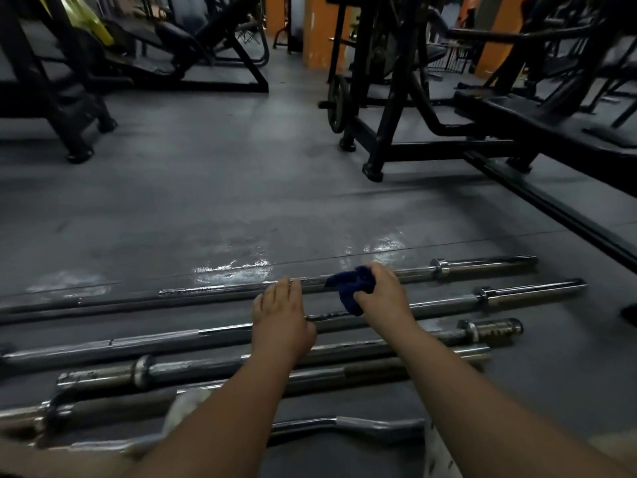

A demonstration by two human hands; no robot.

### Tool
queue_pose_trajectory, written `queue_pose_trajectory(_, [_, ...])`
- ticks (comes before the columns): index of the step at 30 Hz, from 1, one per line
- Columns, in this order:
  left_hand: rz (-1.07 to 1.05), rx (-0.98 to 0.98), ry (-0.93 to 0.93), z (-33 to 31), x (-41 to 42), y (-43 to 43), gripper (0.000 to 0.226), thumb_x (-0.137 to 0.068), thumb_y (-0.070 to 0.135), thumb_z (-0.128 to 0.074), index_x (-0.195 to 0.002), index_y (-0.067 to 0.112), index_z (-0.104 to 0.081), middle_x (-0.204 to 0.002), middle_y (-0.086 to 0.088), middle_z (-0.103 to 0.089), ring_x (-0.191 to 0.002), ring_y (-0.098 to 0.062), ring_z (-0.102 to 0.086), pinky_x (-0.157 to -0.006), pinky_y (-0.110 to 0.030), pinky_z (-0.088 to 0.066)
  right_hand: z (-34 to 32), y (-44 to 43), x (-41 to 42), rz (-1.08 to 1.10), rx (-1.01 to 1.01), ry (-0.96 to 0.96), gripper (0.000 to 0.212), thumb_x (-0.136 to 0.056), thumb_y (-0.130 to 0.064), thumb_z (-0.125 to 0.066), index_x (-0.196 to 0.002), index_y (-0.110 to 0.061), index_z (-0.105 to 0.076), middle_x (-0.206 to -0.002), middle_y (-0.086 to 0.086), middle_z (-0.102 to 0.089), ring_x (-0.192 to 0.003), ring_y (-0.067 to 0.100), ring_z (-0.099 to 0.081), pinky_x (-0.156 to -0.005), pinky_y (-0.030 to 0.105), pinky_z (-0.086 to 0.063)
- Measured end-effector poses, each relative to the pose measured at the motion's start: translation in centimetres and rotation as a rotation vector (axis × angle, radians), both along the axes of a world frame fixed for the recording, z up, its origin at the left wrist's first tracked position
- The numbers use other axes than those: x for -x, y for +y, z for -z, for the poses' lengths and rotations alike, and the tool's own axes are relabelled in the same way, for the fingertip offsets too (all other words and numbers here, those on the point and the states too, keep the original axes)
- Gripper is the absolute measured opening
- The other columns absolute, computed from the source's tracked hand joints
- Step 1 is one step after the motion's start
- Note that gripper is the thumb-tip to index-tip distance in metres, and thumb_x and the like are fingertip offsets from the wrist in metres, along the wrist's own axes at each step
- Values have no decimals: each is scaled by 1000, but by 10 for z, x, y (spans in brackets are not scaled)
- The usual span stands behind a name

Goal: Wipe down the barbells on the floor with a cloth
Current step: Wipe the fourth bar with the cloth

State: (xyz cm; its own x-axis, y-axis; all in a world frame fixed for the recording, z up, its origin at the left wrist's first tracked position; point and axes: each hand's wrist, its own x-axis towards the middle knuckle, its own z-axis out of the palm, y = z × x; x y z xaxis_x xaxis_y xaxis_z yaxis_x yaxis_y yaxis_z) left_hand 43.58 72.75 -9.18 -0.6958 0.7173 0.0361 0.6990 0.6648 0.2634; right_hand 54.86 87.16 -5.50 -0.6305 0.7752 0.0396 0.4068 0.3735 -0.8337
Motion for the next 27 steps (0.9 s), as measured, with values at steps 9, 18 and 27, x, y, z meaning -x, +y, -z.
queue_pose_trajectory(9, [48,113,-104,74,36,26,77,-93,38,-50,-156,20,-10,-164,-4,-11,-149,-23,-13,-121,-40,-8,96,41,57,49,108,-81,43,-87,3,-57,-121,-23,-55,-124,-2,-48,-92,7,-53,-64,6,-42])
queue_pose_trajectory(18, [63,208,-242,167,77,64,79,-88,34,-51,-156,19,-14,-165,-3,-12,-149,-24,-13,-122,-42,-10,198,98,73,319,160,-139,35,-87,3,-58,-109,-23,-55,-125,0,-48,-95,15,-55,-85,32,-49])
queue_pose_trajectory(27, [103,231,-208,239,79,58,89,-86,62,-24,-160,14,-7,-167,-5,5,-153,-21,7,-122,-45,-2,255,108,83,417,41,-177,43,-83,6,-54,-121,-13,-57,-131,4,-41,-110,22,-53,-96,20,-36])
